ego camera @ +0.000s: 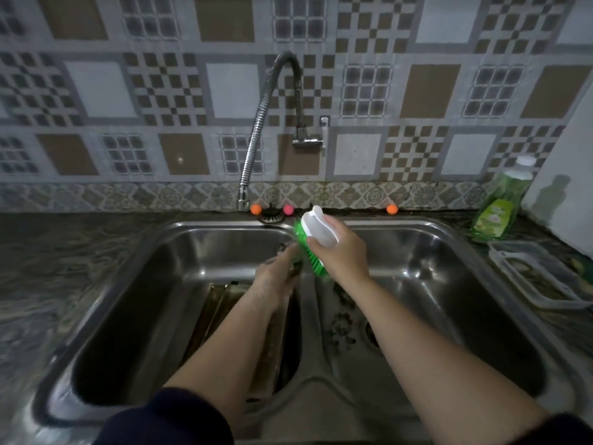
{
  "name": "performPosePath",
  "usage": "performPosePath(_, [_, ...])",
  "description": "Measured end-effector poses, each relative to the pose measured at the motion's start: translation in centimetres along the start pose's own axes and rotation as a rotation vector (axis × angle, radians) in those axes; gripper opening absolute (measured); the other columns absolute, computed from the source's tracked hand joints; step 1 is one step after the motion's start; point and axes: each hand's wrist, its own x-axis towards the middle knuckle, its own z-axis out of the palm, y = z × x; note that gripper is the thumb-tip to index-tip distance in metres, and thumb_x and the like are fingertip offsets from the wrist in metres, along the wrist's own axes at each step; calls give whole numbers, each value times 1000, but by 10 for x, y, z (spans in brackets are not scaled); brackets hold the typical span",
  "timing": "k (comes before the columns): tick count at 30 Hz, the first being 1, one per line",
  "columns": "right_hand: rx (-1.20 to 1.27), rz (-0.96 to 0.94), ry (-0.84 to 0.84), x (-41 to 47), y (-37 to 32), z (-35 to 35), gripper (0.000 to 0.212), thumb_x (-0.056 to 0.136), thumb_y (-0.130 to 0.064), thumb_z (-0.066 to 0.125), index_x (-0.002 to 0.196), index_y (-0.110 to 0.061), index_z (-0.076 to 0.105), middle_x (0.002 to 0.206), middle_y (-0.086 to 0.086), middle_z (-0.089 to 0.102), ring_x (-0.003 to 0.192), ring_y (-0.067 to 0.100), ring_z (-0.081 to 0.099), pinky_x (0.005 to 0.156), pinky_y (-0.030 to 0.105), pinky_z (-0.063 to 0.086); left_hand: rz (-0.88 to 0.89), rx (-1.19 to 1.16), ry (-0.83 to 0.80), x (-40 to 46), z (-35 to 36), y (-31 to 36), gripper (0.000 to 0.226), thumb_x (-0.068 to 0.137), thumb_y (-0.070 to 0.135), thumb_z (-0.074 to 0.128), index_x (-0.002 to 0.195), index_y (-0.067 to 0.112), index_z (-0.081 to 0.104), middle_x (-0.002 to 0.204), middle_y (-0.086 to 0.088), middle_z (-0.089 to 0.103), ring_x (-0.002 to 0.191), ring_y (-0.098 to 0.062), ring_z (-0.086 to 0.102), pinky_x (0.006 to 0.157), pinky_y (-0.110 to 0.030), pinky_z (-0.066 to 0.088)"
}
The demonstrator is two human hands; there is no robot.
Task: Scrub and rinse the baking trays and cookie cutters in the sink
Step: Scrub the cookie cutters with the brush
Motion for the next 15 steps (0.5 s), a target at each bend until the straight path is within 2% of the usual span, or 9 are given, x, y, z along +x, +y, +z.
performPosePath(1, [-17, 16, -7, 1, -1, 7, 53, 83, -30, 69, 134, -28, 54, 128, -6, 61, 119, 13, 54, 88, 16, 37, 27, 74, 63, 0, -14, -1, 39, 80, 27, 76, 109, 6, 63, 94, -9, 68, 73, -16, 68, 70, -31, 57])
performPosePath(3, [-45, 22, -30, -2, -1, 19, 54, 82, -29, 70, 133, -30, 54, 128, -6, 61, 119, 14, 55, 88, 16, 37, 140, 433, 201, 1, -46, -1, 35, 74, 30, 79, 100, 14, 62, 97, -5, 69, 84, -17, 66, 84, -30, 52])
performPosePath(5, [-64, 11, -48, -8, 3, 29, 55, 82, -28, 71, 134, -31, 54, 130, -6, 60, 120, 13, 54, 89, 15, 36, 219, 867, 235, -4, -81, -2, 51, 68, 32, 81, 111, 16, 59, 109, -2, 68, 100, -19, 64, 87, -26, 48])
performPosePath(7, [-76, 22, -46, -14, 9, 37, 55, 81, -28, 72, 134, -29, 55, 131, -5, 60, 120, 13, 54, 86, 12, 35, 192, 1137, 215, -5, -114, -6, 63, 69, 26, 81, 124, 14, 52, 117, -5, 63, 107, -23, 61, 87, -29, 47])
performPosePath(11, [-89, 51, -47, -25, 22, 43, 56, 82, -27, 72, 135, -24, 54, 132, -3, 59, 119, 14, 54, 82, 10, 32, 12, 1389, 142, -4, -154, -23, 72, 73, 21, 80, 135, 14, 43, 131, -10, 49, 119, -26, 52, 98, -35, 45])
performPosePath(15, [-114, 88, -11, -30, 30, 40, 55, 81, -26, 73, 133, -27, 55, 129, -4, 60, 116, 17, 56, 86, 18, 38, -41, 1426, 65, 3, -164, -38, 84, 75, 22, 80, 144, 14, 33, 142, -10, 39, 128, -27, 44, 104, -36, 42])
